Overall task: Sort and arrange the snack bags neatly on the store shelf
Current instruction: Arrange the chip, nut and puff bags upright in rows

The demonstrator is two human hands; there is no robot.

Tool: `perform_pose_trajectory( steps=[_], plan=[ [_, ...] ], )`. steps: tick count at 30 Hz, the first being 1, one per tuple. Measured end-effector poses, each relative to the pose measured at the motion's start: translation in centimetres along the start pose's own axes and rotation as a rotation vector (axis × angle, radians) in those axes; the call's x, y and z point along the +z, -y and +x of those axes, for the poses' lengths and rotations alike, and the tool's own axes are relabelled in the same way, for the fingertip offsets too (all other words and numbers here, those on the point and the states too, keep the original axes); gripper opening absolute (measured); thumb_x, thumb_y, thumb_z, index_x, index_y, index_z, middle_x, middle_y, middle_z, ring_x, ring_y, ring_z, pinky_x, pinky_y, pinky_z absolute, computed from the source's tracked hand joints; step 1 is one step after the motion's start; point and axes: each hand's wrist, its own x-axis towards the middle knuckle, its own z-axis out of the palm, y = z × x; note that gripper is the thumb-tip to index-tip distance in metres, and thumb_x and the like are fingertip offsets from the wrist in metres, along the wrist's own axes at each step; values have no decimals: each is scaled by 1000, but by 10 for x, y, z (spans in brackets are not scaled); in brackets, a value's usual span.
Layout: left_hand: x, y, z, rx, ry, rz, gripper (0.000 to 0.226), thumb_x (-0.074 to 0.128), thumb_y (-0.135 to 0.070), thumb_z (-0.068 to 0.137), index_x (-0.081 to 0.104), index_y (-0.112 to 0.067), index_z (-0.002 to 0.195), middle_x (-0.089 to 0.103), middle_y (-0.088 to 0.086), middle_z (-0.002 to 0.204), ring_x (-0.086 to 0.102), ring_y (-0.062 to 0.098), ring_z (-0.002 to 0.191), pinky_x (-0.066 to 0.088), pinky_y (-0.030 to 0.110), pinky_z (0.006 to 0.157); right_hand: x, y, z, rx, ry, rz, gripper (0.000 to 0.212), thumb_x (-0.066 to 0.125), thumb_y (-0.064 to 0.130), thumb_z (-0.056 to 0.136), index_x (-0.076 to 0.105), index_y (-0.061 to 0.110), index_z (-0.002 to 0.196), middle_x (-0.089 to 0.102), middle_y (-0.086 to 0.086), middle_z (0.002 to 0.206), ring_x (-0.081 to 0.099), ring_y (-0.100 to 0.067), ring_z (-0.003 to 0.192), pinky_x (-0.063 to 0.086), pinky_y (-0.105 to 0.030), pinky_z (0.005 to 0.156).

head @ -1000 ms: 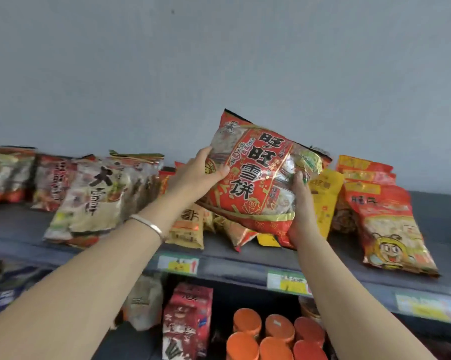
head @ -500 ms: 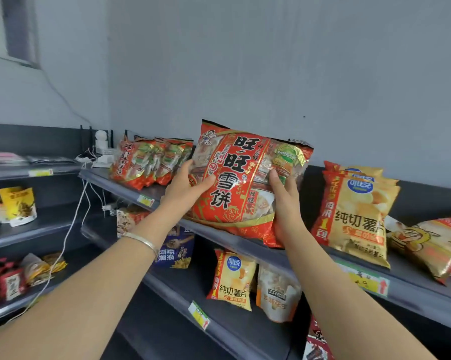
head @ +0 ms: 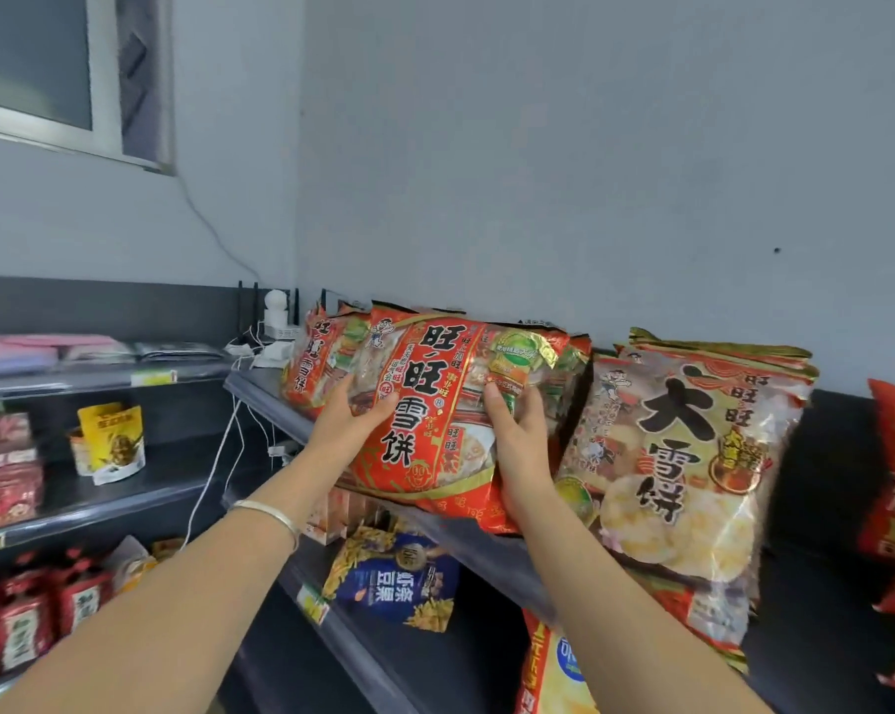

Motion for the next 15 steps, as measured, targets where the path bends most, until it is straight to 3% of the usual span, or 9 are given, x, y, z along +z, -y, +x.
perform_pose_trajectory(
  steps=[4,7,10,15],
  plan=[
    [13,13,48,33,-26,33,84,63,-50,81,19,-22,148,30,5,151,34,25,135,31,43,108,5,-25,48,-50,-32,-52,23,65,39,88,50,43,105,65,-2,119,67,-23,104,54,-51,90],
    [21,25,80,7,-32,61,89,61,-62,77,21,-25,147,29,4,151,34,26,136,30,46,110,8,-43,75,-55,-86,-127,24,64,40,88,50,39,107,66,0,115,68,-20,102,55,-48,88],
    [33,40,118,-41,8,66,116,54,-91,47,24,-34,143,36,2,148,40,28,131,33,53,107,10,-58,102,-81,-228,-286,37,64,48,85,51,28,114,67,6,106,68,-17,97,56,-47,85],
    [59,66,177,-58,137,108,124,51,-96,37,19,-39,143,35,0,149,37,28,133,29,54,109,1,-87,135,-39,-404,-518,72,54,73,71,46,30,127,66,6,113,67,-16,99,58,-46,82]
  ],
)
